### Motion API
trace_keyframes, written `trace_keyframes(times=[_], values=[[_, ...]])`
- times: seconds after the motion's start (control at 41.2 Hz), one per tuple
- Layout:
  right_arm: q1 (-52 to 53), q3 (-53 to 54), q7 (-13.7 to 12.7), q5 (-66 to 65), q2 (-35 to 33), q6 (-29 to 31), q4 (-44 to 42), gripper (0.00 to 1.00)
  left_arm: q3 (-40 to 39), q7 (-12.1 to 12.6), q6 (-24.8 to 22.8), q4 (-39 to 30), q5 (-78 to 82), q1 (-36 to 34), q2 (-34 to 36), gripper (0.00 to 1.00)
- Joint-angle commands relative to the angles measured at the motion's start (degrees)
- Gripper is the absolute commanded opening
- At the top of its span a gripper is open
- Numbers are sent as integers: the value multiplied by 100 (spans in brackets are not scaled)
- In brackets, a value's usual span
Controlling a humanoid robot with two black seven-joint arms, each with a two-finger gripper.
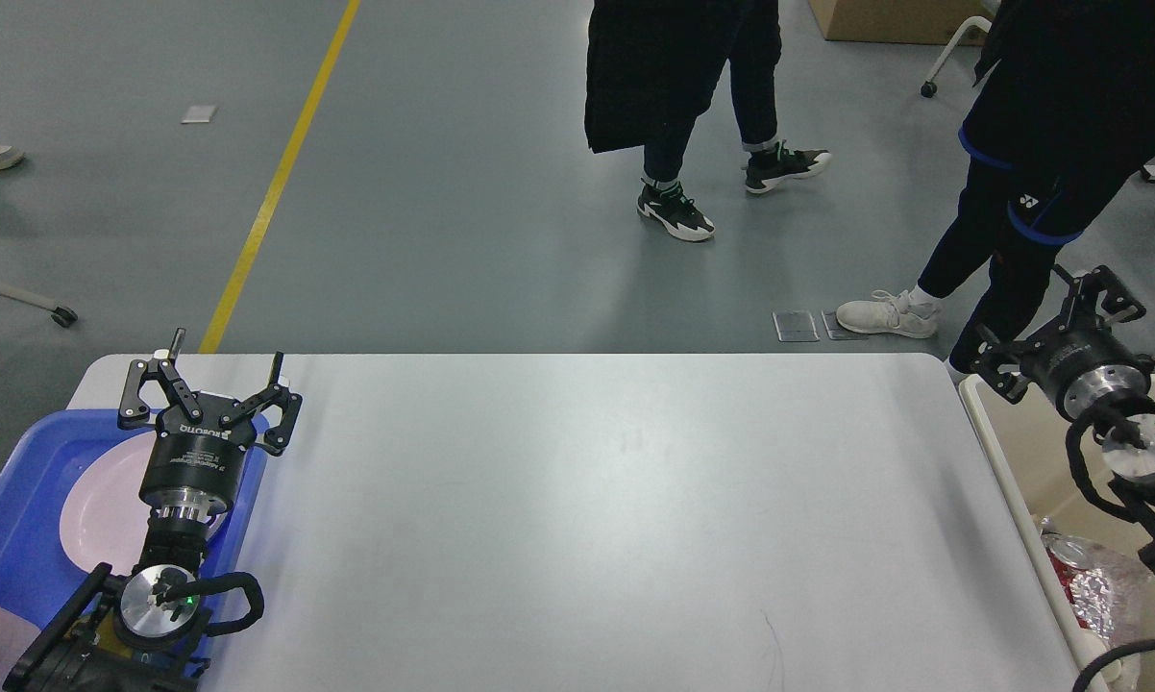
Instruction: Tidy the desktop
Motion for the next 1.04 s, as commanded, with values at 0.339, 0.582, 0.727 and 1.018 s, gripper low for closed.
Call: trace_keyframes(times=[0.339,0.582,0.727,1.018], values=[[-830,859,919,-943,798,405,110,100,4,0,1,0,0,0,0,96],[-857,824,945,-917,807,449,241,100,4,0,1,0,0,0,0,96],[-874,780,945,-996,799,458,373,100,4,0,1,0,0,0,0,96],[-1006,824,945,-943,842,431,672,100,4,0,1,0,0,0,0,96]])
